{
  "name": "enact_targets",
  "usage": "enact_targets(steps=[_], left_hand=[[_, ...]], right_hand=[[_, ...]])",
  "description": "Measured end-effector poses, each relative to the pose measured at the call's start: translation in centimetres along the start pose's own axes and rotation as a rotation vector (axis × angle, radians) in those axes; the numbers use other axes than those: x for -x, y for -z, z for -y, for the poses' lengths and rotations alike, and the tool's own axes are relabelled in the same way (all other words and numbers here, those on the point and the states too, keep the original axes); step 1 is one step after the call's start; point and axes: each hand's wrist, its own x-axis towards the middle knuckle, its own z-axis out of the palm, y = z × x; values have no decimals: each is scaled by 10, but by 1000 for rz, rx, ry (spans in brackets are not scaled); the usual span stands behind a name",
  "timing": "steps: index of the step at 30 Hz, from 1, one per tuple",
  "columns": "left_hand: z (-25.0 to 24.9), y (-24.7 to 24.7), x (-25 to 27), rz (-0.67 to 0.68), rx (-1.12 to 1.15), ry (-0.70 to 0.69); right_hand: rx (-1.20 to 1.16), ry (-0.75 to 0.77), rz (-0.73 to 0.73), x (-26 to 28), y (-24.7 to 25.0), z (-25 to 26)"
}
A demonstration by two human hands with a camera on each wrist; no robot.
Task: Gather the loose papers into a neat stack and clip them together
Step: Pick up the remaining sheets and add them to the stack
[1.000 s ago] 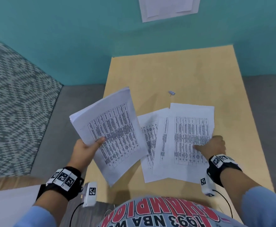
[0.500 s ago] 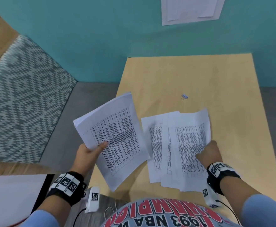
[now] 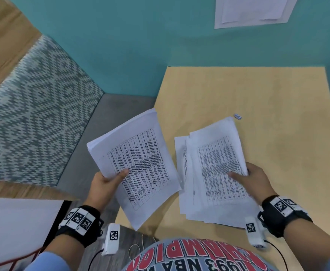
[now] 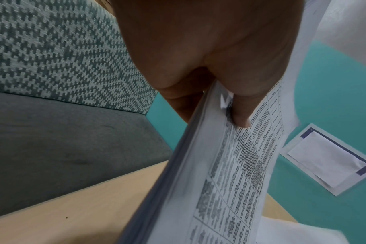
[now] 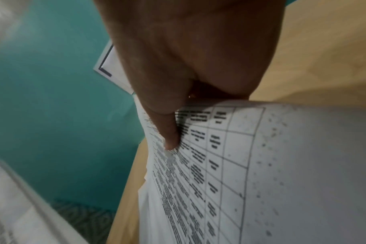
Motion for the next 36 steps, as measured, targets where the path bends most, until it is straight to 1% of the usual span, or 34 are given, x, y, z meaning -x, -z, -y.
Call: enact_targets(steps=[3,6,8,9,13,17,20,23,25,27,29,32,35,36], left_hand=[[1,5,0,7,18,16],[1,8,2,13,15,17],[3,11,3,11,12,22],[4,14,3,9,12,23],[9,25,3,-3,-4,38],[12,28,3,-10,-9,31],[11,28,4,-10,-9,40],[8,24,6,-8,-27,45],[6,24,5,-16,-23,46],[3,23,4,-16,-30,45],[4,21,3,-14,-46,37],[6,10,0,-17,-92,34],[10,-7,-6,-1,-143,56],[10,-14,-7,26,-162,64]], right_hand=[[172,1,-36,-11,-31,3],[438,32,-23,-25,-64,1],[626,10,-15,-31,-81,1],[685,-14,-23,-31,-87,2],[721,-112,-37,-32,-101,9],[726,-175,-60,-37,-94,11],[630,-175,-48,-35,-96,14],[352,-185,-41,-29,-94,9],[185,-151,-23,-20,-83,0],[33,-136,-54,-8,-62,-8],[-41,-143,-52,4,-35,-18],[-106,-186,20,25,18,-30],[-125,-192,33,42,66,-42],[-125,-190,39,48,79,-41]])
